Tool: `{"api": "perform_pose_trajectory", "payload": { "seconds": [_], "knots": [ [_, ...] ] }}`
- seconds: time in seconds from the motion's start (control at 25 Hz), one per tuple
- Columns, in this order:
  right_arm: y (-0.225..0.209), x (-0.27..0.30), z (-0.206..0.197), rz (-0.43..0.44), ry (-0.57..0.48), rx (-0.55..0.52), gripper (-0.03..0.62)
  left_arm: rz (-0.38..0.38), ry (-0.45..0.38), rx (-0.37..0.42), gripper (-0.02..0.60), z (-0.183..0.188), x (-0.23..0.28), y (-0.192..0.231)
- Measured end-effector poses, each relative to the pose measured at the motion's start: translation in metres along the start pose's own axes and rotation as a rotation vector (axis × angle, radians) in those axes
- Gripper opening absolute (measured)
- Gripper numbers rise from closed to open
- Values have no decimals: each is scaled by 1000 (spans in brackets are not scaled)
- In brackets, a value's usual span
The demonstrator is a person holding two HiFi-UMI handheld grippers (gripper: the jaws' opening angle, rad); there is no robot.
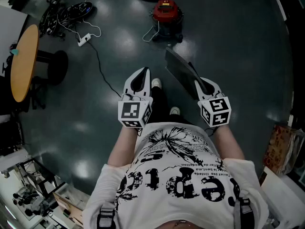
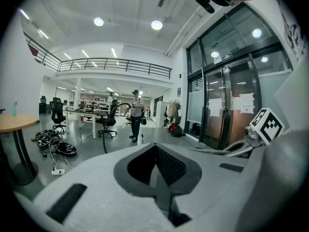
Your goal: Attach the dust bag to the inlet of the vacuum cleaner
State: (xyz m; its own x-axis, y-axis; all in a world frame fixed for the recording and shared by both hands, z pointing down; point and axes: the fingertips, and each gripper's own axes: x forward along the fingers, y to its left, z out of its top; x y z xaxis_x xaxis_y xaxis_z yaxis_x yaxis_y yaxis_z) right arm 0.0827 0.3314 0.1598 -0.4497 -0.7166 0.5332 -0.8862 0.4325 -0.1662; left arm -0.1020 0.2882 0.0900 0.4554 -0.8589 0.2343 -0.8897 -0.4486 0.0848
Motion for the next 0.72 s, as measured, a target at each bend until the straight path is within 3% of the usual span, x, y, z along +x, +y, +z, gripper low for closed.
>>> {"api": "perform_pose_trajectory", "payload": {
  "seconds": [0.28,0.72],
  "knots": [
    [-1,71,37,-15,23,14,23,2,10,-35,3,5,55,75],
    [-40,229,134,-49,95,33,23,-105,27,-62,3,52,220,209]
  ]
}}
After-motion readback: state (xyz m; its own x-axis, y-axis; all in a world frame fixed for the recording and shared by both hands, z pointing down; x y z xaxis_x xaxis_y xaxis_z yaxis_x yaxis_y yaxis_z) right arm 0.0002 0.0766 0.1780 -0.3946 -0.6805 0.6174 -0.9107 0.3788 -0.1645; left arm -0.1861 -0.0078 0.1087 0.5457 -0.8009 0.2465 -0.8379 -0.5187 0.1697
